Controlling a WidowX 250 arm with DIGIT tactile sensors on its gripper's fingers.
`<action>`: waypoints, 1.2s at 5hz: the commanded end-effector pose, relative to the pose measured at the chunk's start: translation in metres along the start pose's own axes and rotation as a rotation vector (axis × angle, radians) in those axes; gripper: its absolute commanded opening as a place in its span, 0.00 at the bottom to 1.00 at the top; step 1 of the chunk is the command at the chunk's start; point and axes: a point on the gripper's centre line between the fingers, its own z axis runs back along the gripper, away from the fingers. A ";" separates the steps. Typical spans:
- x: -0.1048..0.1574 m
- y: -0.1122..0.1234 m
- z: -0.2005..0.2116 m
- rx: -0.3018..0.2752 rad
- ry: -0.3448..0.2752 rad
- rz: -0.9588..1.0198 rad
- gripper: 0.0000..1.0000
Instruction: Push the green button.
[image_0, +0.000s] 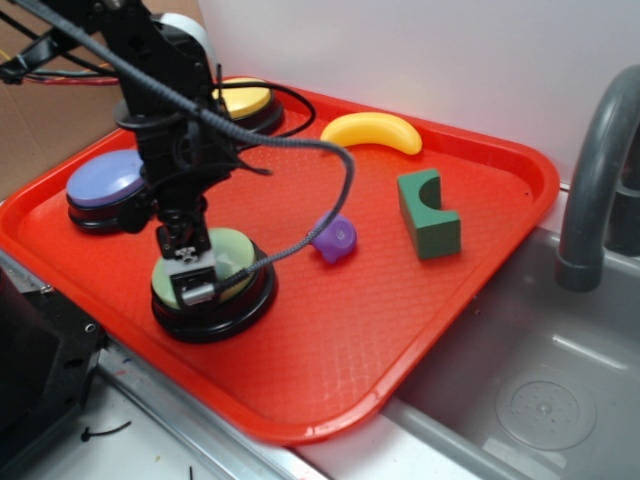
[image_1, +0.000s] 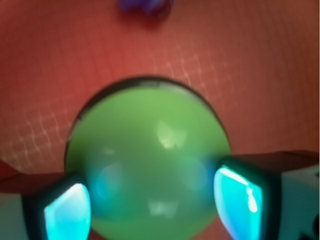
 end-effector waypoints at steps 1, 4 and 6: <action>0.008 0.004 0.056 0.062 -0.070 0.017 1.00; 0.015 0.004 0.107 0.105 0.004 0.030 1.00; 0.013 0.001 0.120 0.101 -0.012 0.037 1.00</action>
